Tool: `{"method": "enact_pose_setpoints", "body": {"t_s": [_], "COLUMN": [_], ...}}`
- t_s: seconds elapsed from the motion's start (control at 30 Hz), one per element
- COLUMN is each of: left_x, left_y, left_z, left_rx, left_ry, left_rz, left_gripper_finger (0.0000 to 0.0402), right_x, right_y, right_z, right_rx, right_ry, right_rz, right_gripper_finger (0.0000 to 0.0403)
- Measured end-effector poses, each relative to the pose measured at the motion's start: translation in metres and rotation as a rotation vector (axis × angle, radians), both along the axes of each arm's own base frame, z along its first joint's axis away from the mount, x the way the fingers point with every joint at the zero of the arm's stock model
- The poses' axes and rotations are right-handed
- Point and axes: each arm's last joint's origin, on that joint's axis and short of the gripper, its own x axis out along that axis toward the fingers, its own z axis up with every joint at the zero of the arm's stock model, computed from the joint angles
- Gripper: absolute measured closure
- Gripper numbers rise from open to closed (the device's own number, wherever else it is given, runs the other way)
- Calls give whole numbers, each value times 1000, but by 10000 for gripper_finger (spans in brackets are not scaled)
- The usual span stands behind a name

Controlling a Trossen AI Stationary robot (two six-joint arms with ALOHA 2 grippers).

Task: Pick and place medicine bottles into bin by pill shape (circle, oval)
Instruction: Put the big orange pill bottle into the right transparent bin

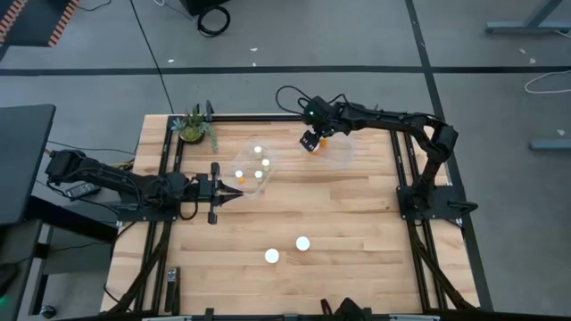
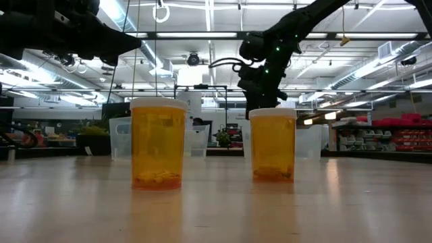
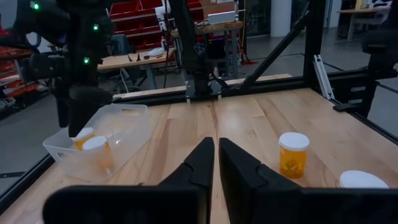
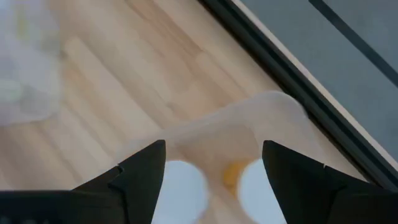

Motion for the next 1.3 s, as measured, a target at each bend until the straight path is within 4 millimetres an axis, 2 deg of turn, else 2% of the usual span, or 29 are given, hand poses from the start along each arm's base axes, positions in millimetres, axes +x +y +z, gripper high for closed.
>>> {"method": "enact_pose_setpoints", "body": {"t_s": [0.27,0.53,0.93,1.3], "left_x": [0,0,0,0], "left_y": [0,0,0,0], "left_z": [0,0,0,0], "left_rx": [0,0,0,0], "left_ry": [0,0,0,0], "left_rz": [0,0,0,0], "left_gripper_finger": [375,365,376,363], "right_x": [18,35,50,45], "right_y": [33,81,163,248], "right_z": [5,4,4,4], "right_rx": [6,27,44,99], "right_ry": [-1,-16,-30,-52], "right_rz": [91,189,339,479], "right_gripper_finger": [127,127,127,127]}}
